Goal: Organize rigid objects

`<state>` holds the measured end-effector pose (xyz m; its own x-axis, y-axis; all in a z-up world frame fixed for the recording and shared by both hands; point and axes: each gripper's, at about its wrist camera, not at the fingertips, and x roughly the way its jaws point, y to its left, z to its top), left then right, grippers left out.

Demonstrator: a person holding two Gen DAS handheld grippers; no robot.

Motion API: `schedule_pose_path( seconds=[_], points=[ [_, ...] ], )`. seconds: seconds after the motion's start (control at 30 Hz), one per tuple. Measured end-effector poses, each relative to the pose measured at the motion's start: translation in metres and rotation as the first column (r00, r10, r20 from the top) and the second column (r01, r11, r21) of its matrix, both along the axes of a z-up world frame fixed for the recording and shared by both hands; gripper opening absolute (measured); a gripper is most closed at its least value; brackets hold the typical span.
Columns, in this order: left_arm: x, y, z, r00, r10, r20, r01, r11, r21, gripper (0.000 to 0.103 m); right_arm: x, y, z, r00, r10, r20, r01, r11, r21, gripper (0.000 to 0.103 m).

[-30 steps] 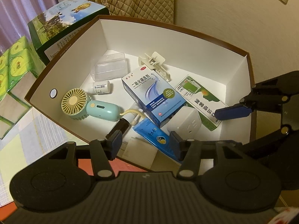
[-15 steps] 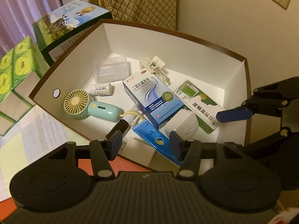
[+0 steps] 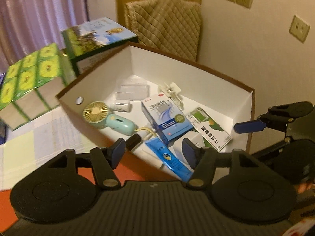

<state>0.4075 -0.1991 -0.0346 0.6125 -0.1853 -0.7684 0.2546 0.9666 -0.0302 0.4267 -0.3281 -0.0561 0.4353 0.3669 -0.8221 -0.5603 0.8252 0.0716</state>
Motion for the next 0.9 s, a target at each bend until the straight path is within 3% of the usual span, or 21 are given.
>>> schedule_pose_path(
  seconds=[0.23,0.4,0.6,0.9],
  points=[
    [-0.047,0.032,0.017,0.993,0.077,0.087,-0.078,0.997,0.014,0.074,-0.024,-0.007,0.015,0.996,-0.072,0.052,0.068,0.996,0.062,0.065],
    [-0.081,0.054,0.023,0.983,0.129,0.13,-0.135,0.99,0.042,0.074,-0.051,-0.001,0.023,0.992,-0.085,0.089,0.078,0.994,0.08,0.065],
    [-0.124,0.084,0.03,0.978,0.172,0.115,-0.173,0.985,0.003,0.074,-0.086,0.015,0.026,0.991,-0.111,0.074,0.101,0.987,0.125,0.065],
    [-0.192,0.122,0.035,0.976,0.201,0.085,-0.203,0.979,0.02,0.074,-0.154,0.043,0.027,0.99,-0.13,0.055,0.12,0.981,0.15,0.065]
  ],
)
